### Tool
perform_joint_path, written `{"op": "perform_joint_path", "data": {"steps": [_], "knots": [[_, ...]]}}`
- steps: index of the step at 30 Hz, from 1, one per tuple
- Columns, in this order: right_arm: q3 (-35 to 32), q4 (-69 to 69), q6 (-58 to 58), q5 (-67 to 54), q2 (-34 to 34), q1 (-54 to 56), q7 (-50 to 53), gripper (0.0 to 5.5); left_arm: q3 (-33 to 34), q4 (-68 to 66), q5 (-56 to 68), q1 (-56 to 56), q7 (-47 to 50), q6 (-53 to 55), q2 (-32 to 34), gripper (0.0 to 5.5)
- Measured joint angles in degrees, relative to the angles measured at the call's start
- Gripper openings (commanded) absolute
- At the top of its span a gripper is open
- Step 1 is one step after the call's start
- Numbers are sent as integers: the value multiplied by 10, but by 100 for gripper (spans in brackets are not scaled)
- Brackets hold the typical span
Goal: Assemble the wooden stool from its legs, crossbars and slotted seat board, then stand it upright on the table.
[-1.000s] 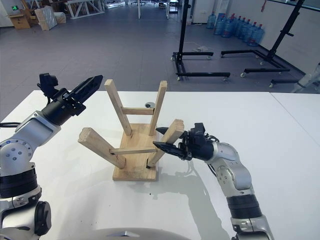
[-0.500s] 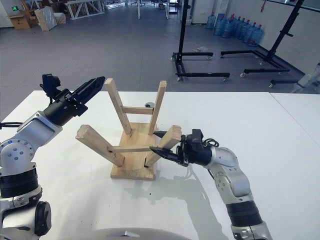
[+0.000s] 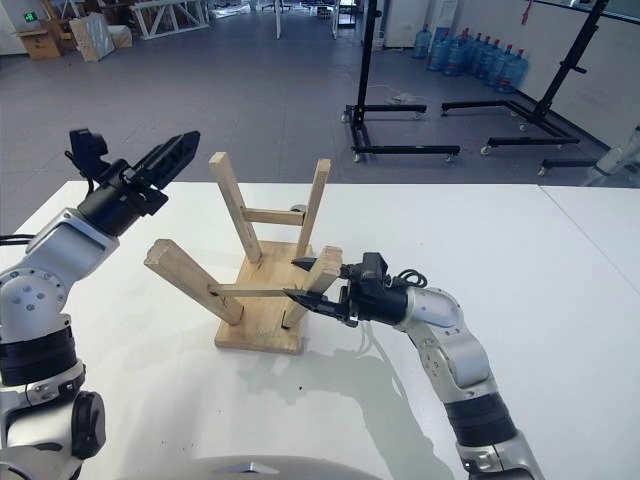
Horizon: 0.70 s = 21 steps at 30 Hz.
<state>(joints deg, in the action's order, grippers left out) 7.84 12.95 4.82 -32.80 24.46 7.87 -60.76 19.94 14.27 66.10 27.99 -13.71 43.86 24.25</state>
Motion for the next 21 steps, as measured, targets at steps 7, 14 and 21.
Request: {"op": "perform_joint_path", "data": {"steps": [7,14,21], "knots": [[13,5,32,14,-1,24,41,205,2,-11,-36,3,0,-11,13,482],[22,4,64,26,-5,48,77,205,0,5,-44,41,11,-15,14,482],[42,9,75,48,-19,64,110,205,-83,61,-186,68,46,-12,74,482]]}}
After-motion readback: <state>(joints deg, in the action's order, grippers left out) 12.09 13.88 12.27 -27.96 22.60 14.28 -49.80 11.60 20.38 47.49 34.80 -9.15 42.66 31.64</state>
